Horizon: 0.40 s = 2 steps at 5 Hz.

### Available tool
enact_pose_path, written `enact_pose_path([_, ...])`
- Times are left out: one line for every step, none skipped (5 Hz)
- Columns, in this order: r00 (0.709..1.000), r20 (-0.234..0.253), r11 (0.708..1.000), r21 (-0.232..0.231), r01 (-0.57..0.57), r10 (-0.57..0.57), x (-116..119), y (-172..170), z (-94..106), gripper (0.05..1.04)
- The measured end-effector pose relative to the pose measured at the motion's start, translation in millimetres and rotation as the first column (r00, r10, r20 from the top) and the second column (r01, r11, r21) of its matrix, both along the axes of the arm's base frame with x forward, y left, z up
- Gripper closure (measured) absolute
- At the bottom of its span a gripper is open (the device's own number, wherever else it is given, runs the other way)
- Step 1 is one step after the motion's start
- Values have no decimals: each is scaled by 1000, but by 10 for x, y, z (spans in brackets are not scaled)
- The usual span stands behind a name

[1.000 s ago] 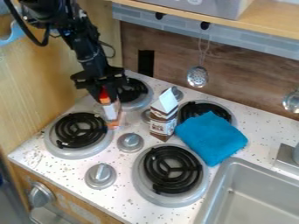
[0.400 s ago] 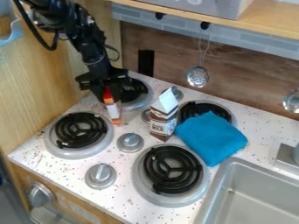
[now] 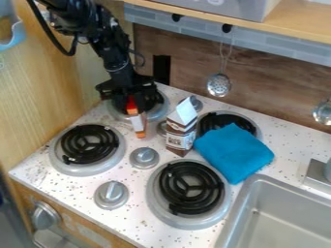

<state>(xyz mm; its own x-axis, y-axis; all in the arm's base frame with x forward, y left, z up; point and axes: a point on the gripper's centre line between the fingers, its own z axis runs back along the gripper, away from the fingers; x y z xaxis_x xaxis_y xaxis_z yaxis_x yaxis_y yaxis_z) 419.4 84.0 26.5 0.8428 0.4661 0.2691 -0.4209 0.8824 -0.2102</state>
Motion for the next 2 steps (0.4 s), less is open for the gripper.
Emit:
enact_pose_path([1000,-18,1000,9,2,-2,5,-21,-75,697])
enact_pose_path([998,-69,1000,22,-2,4,4,-6,-109,697])
